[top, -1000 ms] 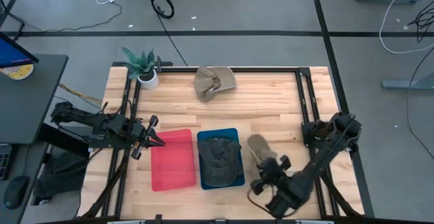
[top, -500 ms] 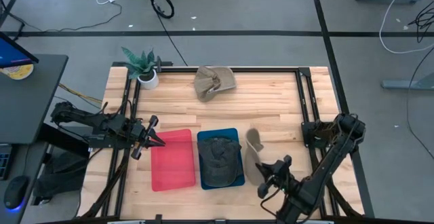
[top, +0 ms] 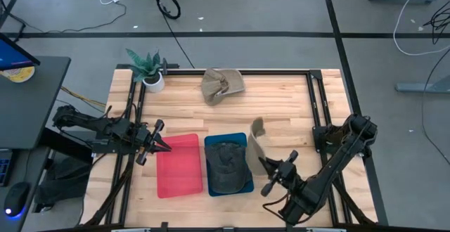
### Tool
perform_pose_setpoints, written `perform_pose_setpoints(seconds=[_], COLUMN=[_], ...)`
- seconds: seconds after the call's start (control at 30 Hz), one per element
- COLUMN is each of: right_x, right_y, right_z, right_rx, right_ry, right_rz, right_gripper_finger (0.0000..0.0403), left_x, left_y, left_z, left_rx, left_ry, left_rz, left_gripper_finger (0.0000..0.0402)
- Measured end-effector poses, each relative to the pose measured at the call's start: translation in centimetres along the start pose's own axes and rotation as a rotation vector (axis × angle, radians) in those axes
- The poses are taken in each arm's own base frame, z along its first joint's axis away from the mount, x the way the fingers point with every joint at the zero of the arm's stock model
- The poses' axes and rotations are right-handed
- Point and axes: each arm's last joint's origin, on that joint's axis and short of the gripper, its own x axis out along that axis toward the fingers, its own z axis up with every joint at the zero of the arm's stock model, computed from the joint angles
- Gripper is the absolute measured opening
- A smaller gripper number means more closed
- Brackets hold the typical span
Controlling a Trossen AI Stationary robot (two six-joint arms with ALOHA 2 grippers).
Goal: Pick & Place hat
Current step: Put the bottom brown cap into the red bin
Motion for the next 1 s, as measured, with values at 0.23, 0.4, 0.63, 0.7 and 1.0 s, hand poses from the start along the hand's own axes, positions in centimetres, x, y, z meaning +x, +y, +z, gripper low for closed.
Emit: perform_pose_setpoints(seconds=[0.23, 0.4, 0.63, 0.7, 1.0], right_x=[1.4, 2.1, 2.2, 2.2, 3.0], right_y=[1.1, 1.6, 2.0, 2.0, 0.5], right_z=[0.9, 2.3, 4.6, 5.2, 7.8], right_rx=[-0.039, -0.049, -0.101, -0.134, -0.193], right_ry=[-0.151, -0.153, -0.152, -0.149, -0.147], right_rz=[-0.019, -0.047, -0.063, -0.067, -0.11], right_gripper_finger=[0.0006, 0.0006, 0.0006, 0.0006, 0.0006], left_x=[0.0, 0.0, 0.0, 0.0, 0.0], left_y=[0.0, 0.0, 0.0, 0.0, 0.0], left_z=[0.0, 0.0, 0.0, 0.0, 0.0], left_rx=[0.0, 0.0, 0.0, 0.0, 0.0], left_ry=[0.0, 0.0, -0.001, 0.0, -0.001], left_rz=[0.0, 0.0, 0.0, 0.0, 0.0], left_gripper_finger=[0.0034, 0.0034, 0.0034, 0.0034, 0.0034])
